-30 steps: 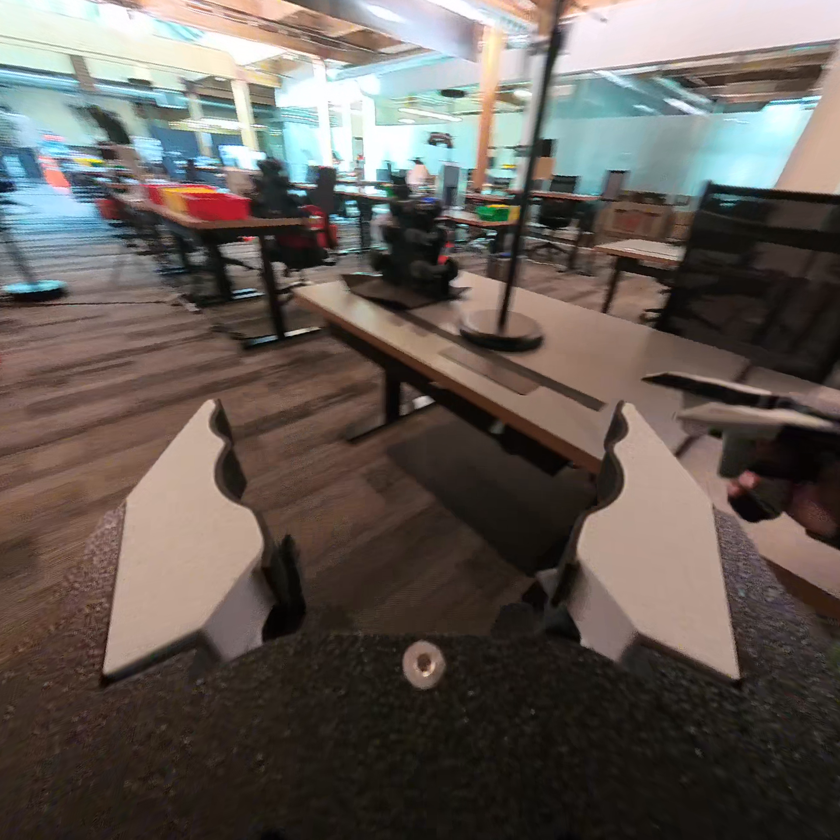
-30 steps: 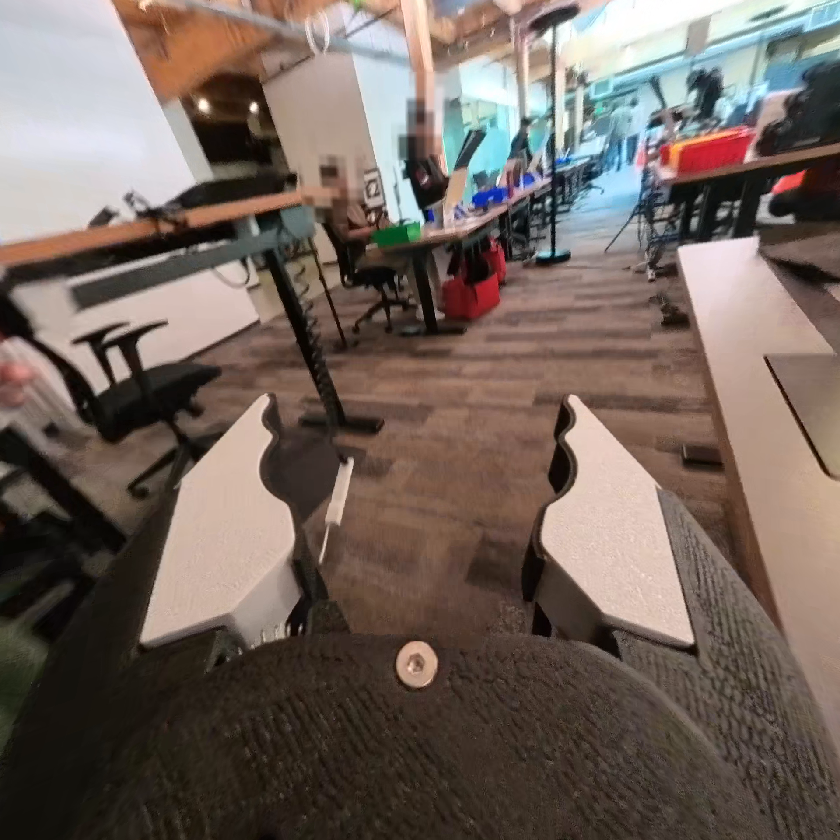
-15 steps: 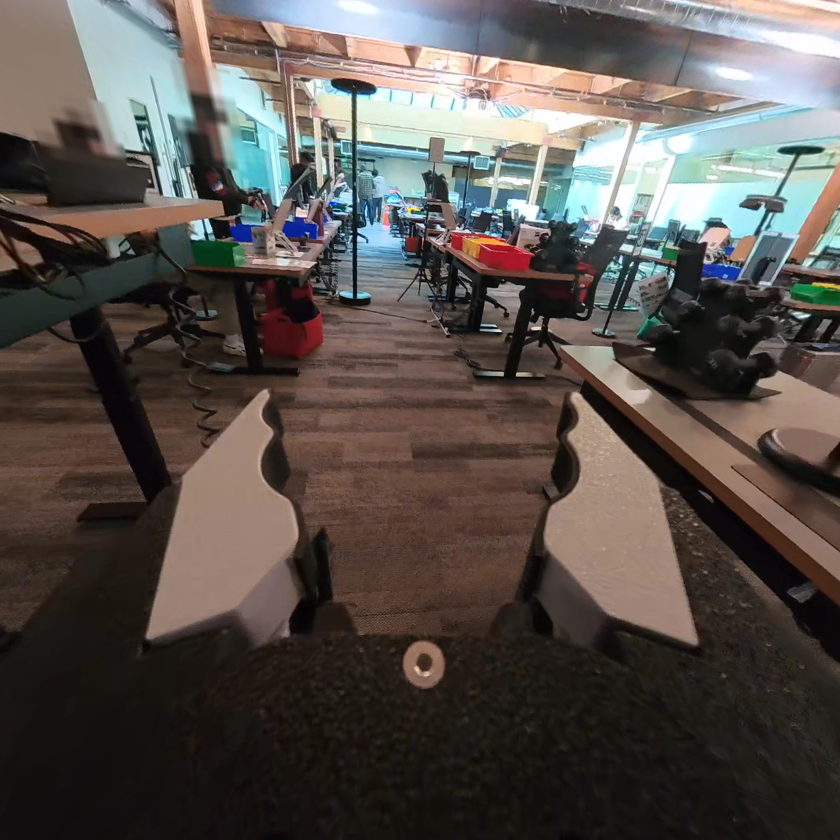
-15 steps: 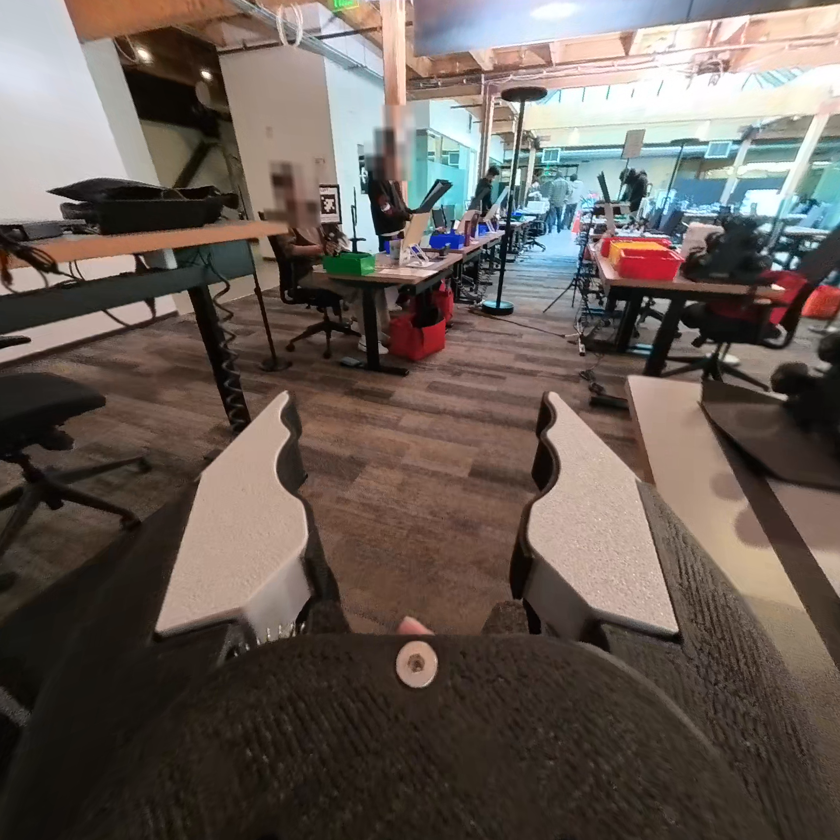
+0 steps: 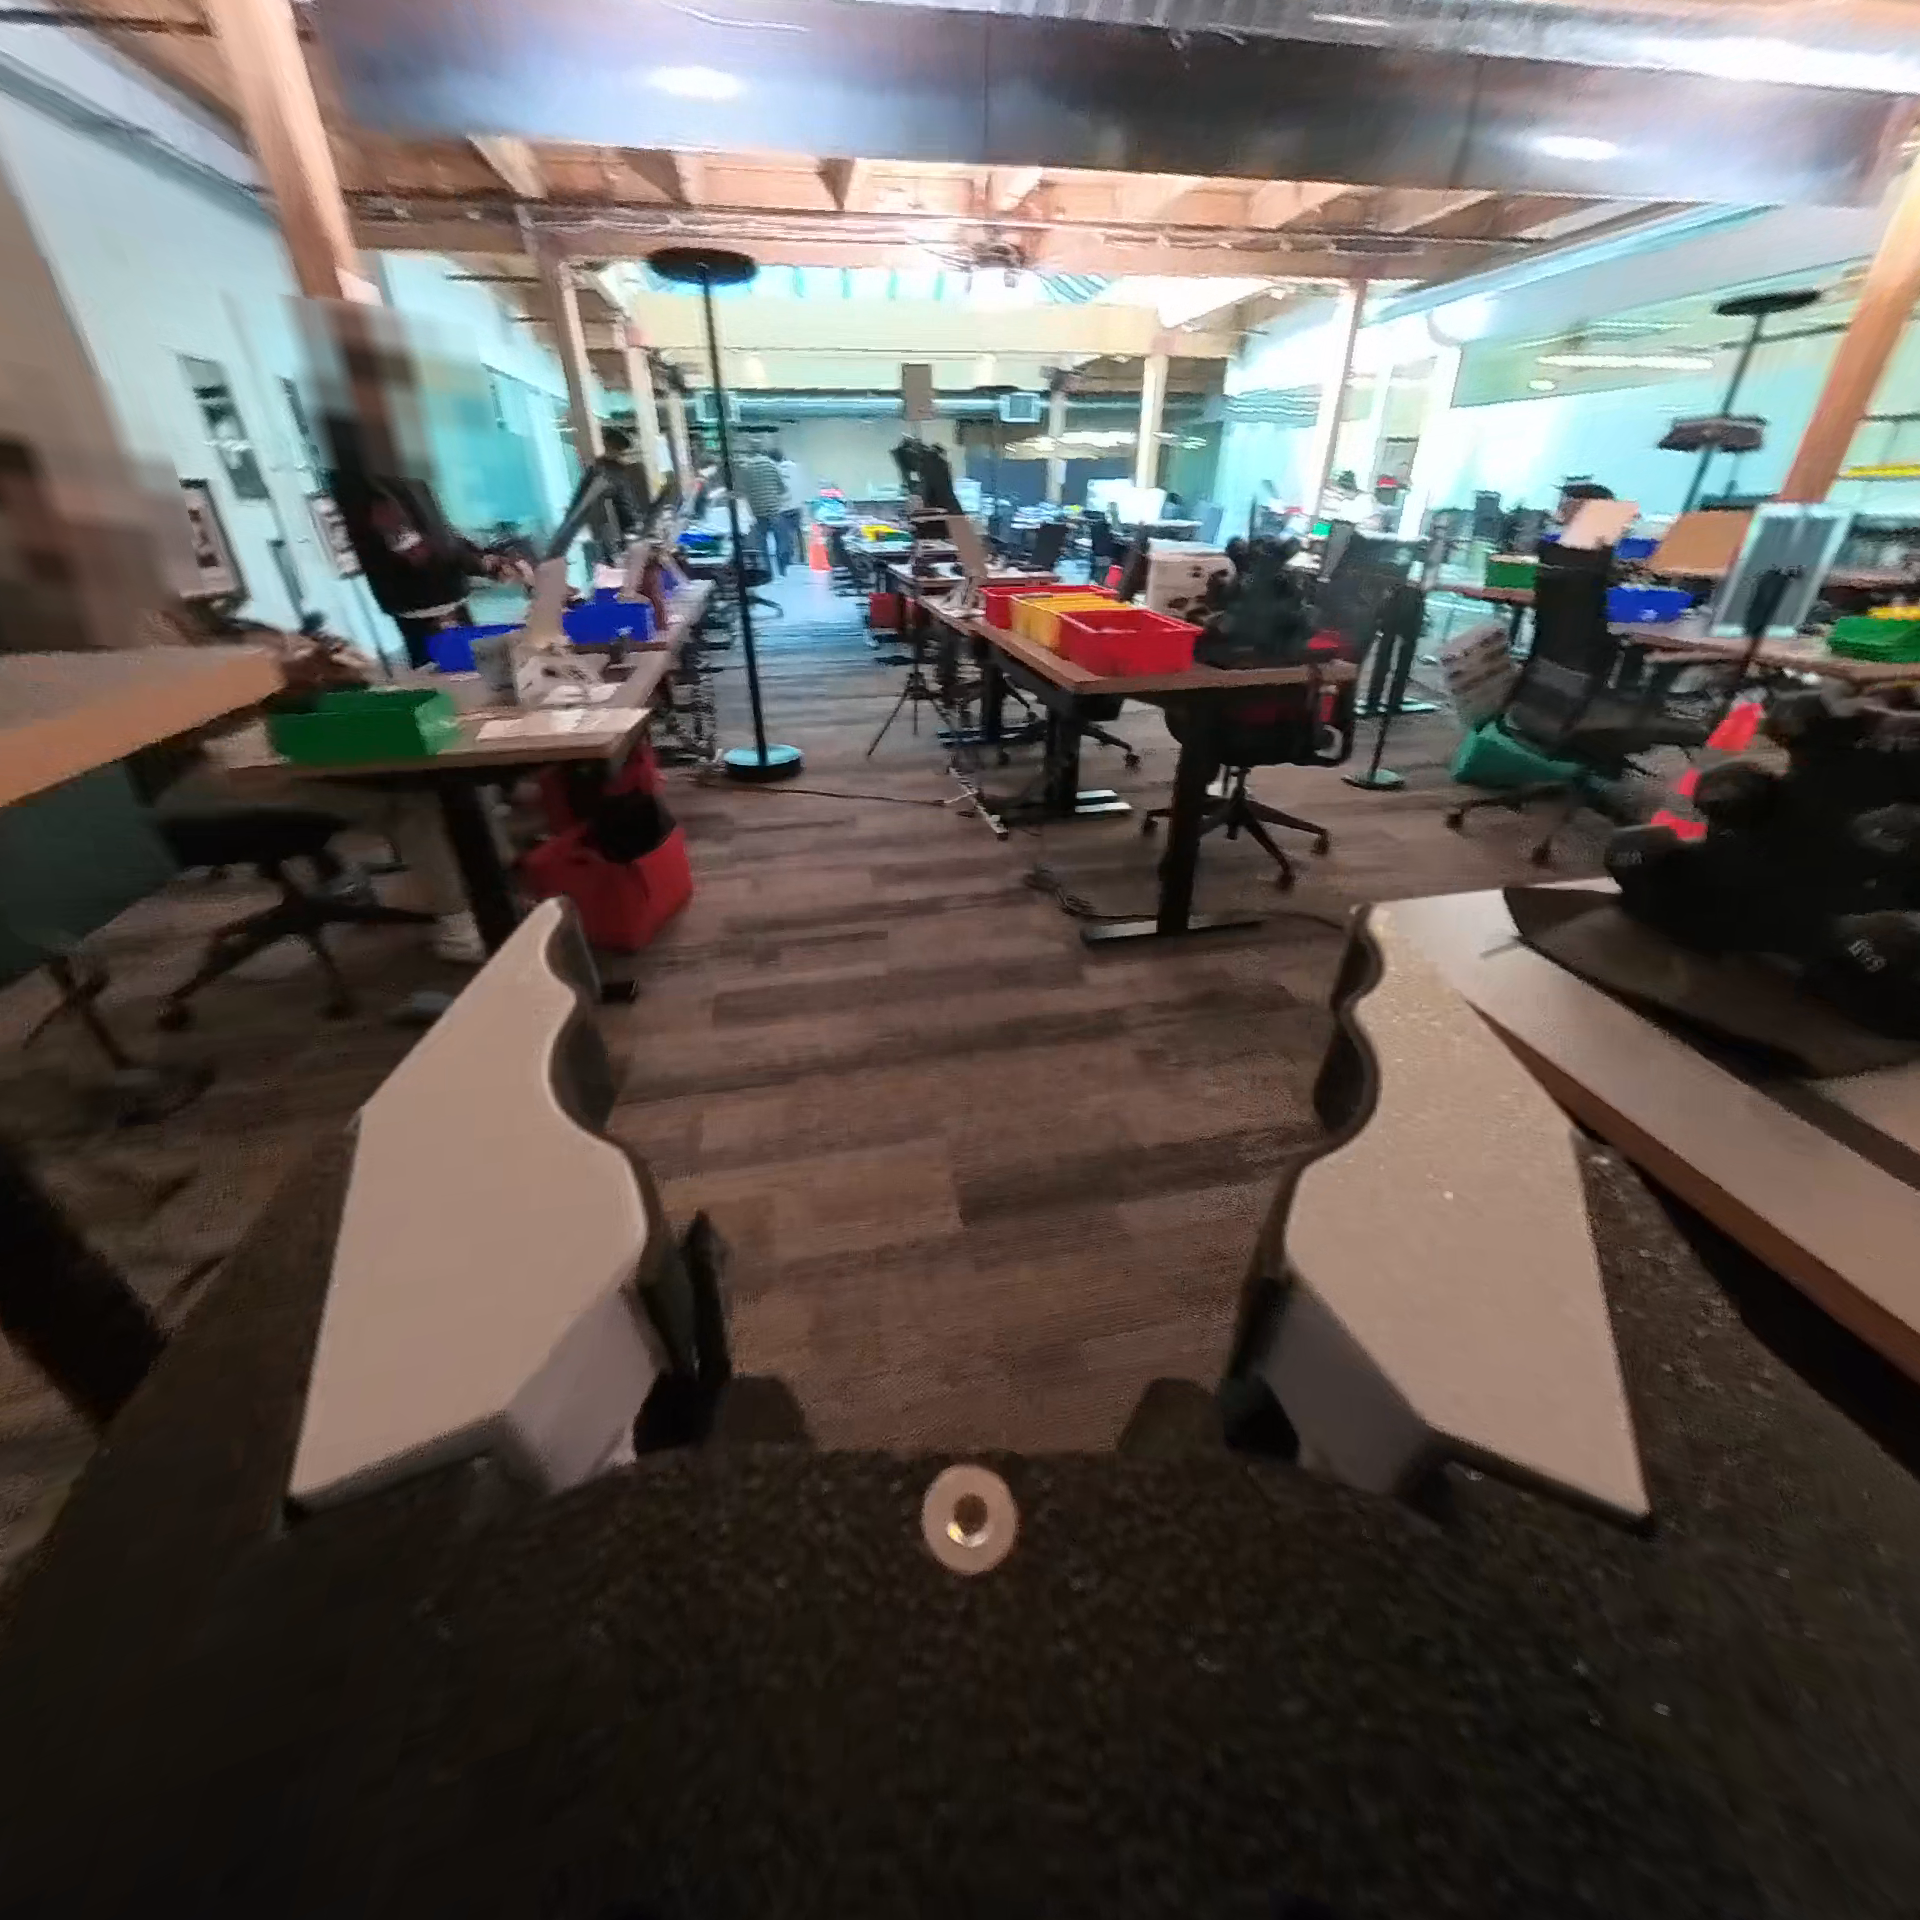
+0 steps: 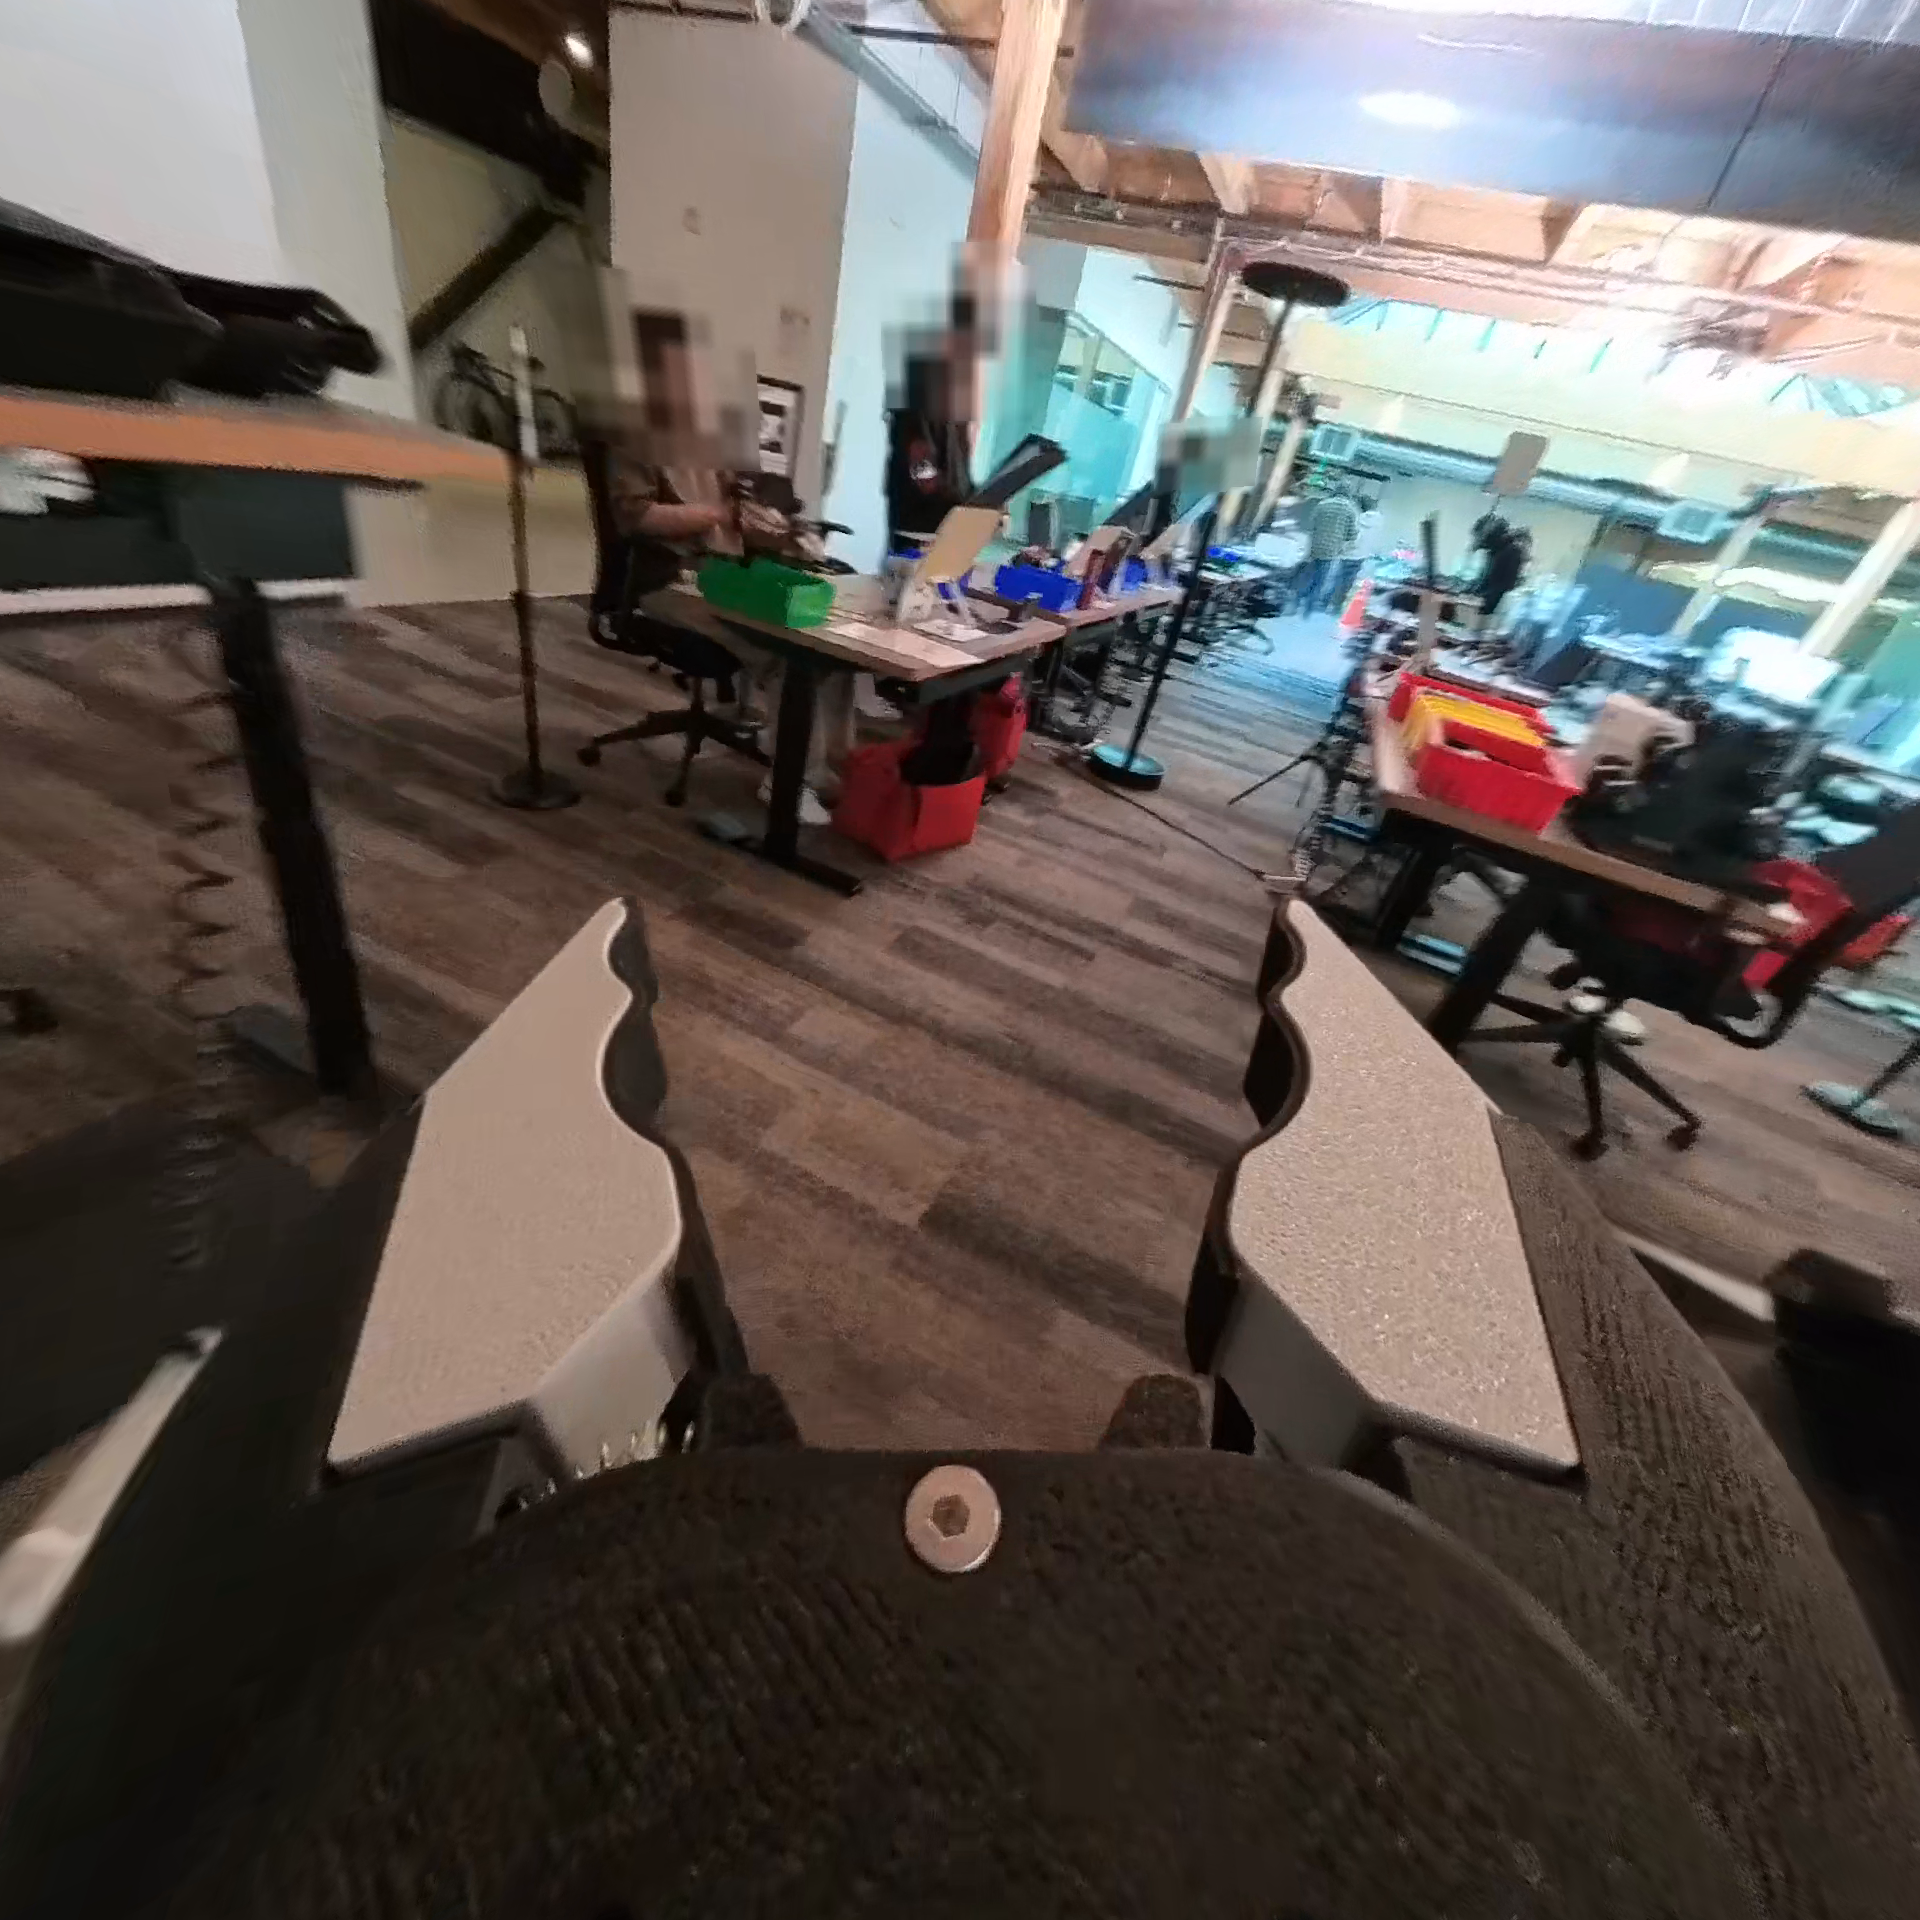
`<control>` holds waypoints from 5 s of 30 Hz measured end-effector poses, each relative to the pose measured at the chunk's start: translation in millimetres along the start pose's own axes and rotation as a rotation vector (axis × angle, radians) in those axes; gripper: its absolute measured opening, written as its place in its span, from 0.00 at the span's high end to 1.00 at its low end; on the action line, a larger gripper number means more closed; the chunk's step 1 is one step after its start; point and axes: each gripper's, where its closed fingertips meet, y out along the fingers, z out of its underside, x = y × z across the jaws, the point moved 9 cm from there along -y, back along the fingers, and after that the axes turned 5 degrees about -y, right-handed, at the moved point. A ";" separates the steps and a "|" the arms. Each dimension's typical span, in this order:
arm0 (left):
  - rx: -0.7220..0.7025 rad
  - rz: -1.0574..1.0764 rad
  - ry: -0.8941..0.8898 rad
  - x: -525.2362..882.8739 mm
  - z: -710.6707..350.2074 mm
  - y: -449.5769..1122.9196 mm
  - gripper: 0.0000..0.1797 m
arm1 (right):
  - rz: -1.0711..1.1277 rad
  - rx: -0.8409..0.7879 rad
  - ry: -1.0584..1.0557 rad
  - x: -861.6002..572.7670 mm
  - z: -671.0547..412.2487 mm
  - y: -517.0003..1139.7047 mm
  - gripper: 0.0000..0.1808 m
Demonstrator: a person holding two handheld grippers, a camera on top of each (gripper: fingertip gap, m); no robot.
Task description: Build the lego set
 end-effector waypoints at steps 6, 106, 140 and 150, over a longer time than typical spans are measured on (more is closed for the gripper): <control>0.078 0.112 0.026 -0.1 18.6 137.9 0.17 | 0.012 -0.029 0.069 -62.2 23.1 105.6 0.32; 0.063 0.128 -0.022 484.0 142.6 2573.7 0.17 | -0.120 0.148 0.122 -986.3 386.0 2374.7 0.24; 0.109 0.220 -0.035 721.5 200.4 3466.6 0.20 | -0.167 0.109 0.029 -1284.6 484.9 3268.2 0.25; 0.104 0.468 0.013 730.7 225.4 3765.3 0.20 | -0.063 0.192 0.028 -1382.2 550.3 3483.9 0.25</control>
